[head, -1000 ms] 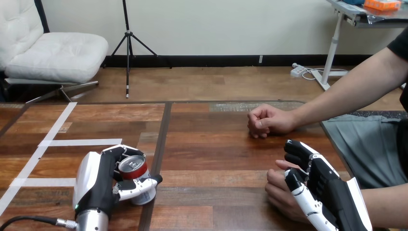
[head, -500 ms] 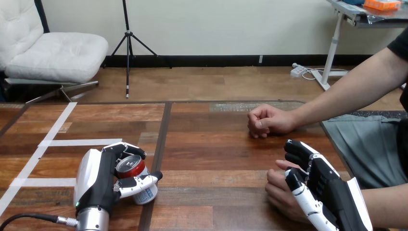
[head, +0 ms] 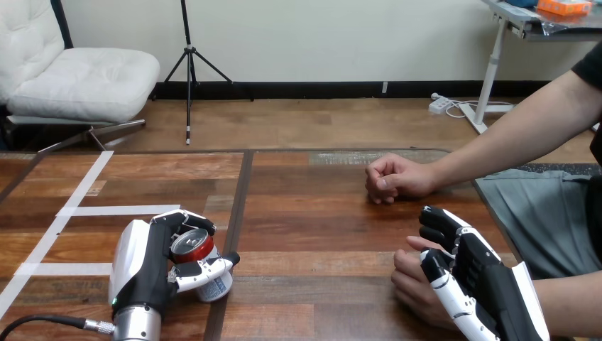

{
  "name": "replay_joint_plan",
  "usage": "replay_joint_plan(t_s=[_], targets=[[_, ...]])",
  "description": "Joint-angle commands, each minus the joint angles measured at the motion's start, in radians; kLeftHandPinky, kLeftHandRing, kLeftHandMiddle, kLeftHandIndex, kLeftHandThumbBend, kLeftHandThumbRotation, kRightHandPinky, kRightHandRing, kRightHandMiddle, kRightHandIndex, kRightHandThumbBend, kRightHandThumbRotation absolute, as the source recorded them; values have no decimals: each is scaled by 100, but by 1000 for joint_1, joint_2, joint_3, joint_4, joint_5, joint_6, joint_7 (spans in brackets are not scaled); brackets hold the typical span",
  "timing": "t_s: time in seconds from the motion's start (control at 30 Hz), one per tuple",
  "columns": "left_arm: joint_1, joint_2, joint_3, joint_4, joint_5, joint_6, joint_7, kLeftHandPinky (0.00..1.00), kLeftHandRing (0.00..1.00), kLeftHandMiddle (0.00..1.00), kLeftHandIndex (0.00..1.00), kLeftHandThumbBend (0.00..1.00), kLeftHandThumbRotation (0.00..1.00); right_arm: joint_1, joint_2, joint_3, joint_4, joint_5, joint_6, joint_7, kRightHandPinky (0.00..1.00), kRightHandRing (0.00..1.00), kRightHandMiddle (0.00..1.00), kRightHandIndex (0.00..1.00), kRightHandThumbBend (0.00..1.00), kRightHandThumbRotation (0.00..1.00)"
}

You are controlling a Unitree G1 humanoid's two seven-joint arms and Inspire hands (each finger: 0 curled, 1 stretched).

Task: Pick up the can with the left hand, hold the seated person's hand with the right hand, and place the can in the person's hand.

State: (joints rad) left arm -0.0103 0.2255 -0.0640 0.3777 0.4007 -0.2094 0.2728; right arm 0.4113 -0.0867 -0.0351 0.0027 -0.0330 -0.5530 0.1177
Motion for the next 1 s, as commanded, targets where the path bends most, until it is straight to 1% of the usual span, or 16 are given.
replay_joint_plan(t_s=[0.0,0.43,0.63,0.83,0.97], targets=[[-71,3,2,-16,-1,-34,17,43,49,53,51,70,0,-55,-8,1,-19,14,-23,3,79,85,86,83,56,64],[-69,3,1,-17,0,-29,14,42,48,52,50,70,0,-55,-6,2,-16,15,-26,4,79,85,86,83,56,64],[-70,2,2,-13,-2,-32,15,42,48,52,50,71,0,-55,-6,-1,-16,-9,-30,-10,78,84,85,83,56,65],[-70,2,4,-13,-6,-31,12,42,48,52,50,71,0,-54,-4,1,-17,7,-25,-2,77,84,86,83,57,65],[-72,2,4,-10,-7,-31,12,42,48,52,50,71,0,-55,-4,0,-15,-1,-29,-7,78,85,86,83,57,65]])
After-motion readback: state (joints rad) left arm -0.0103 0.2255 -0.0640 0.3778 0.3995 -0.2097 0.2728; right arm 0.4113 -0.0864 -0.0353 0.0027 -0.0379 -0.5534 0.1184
